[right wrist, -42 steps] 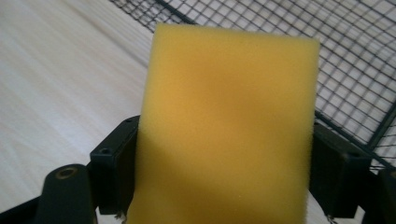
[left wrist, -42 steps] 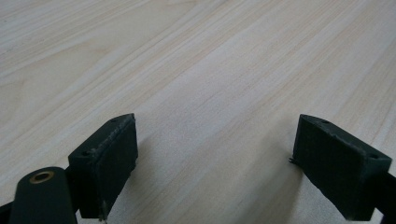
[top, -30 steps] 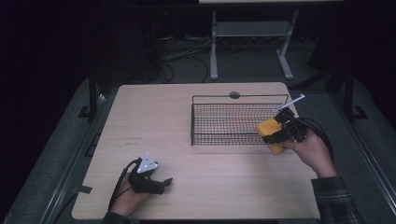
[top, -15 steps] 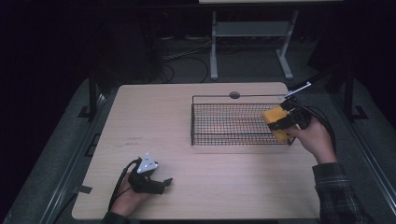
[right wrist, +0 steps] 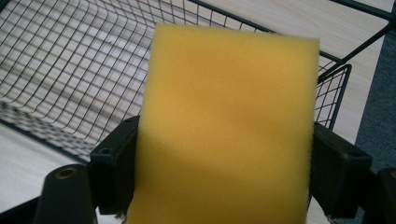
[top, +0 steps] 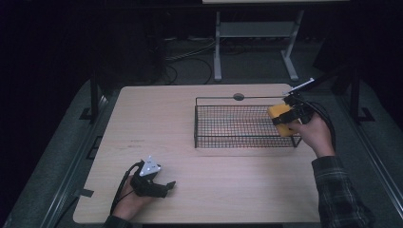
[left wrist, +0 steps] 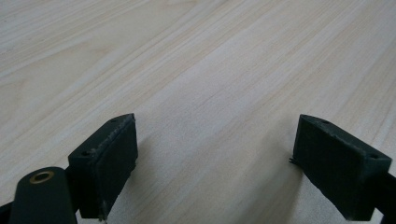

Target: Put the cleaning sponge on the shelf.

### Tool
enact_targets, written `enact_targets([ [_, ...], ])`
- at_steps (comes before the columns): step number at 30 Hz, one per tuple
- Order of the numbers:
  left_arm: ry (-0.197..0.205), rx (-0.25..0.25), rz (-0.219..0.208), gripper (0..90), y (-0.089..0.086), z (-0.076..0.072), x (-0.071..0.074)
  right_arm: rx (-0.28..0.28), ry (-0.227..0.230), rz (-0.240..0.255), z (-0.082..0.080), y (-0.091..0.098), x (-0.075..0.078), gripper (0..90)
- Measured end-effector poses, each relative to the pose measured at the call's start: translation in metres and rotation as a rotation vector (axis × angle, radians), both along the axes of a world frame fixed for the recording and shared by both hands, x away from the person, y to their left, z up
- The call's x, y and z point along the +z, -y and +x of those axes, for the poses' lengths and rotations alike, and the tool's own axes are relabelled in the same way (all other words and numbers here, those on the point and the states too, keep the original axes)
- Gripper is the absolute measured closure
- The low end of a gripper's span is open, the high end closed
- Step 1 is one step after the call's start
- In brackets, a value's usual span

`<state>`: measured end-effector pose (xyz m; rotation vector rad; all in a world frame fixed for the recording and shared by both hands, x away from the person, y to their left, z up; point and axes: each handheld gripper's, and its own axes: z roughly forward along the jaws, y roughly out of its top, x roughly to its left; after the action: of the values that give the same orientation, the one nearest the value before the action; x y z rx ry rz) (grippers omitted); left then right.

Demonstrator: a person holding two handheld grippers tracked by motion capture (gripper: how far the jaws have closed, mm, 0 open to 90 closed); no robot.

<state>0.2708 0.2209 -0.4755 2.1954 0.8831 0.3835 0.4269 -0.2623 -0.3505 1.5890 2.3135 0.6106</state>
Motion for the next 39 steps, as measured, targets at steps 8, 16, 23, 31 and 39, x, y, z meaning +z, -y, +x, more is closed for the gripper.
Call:
enact_targets([
  [8, 0.0, 0.0, 0.0, 13.1, 0.0, 0.0, 0.0, -0.044, -0.022, 0.006, 0.017, 0.0, -0.011, 21.2],
  [16, 0.0, 0.0, 0.0, 13.1, 0.0, 0.0, 0.0, -0.062, -0.027, 0.004, 0.027, -0.002, -0.021, 21.1],
  [23, 0.0, 0.0, 0.0, 13.1, 0.0, 0.0, 0.0, -0.058, -0.036, -0.003, 0.03, -0.007, -0.028, 21.0],
  [31, 0.0, 0.0, 0.0, 13.1, 0.0, 0.0, 0.0, -0.059, -0.055, 0.0, 0.031, -0.009, -0.038, 20.9],
  [39, 0.0, 0.0, 0.0, 13.1, 0.0, 0.0, 0.0, -0.054, -0.079, 0.0, 0.033, -0.012, -0.043, 20.6],
])
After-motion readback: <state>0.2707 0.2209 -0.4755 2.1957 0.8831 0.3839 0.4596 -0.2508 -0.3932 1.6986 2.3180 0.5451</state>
